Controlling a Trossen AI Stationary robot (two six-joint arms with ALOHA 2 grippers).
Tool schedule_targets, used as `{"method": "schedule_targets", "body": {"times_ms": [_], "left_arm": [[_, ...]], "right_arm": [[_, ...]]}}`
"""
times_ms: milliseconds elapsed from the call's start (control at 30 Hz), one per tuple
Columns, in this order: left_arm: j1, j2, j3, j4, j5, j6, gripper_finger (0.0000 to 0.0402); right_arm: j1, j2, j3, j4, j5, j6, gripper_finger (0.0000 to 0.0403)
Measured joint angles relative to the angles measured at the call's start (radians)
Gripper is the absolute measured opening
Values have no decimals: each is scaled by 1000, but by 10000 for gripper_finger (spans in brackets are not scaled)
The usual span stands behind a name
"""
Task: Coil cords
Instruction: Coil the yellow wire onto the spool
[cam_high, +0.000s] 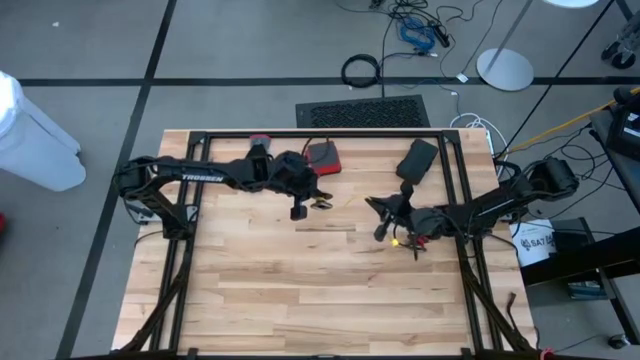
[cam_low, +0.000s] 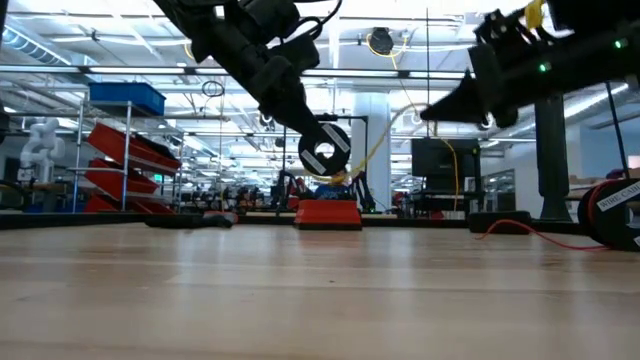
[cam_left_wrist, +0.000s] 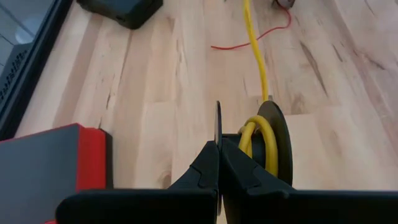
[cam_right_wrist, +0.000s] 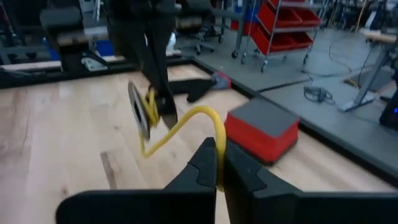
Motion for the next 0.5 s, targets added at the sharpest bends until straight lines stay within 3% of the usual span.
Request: {"method": "schedule_targets", "body": {"times_ms": [500], "left_arm": [[-50,35,0,38,-13,2,0]], "right_arm": [[0,0,169,-81,-6,-146,0]]}}
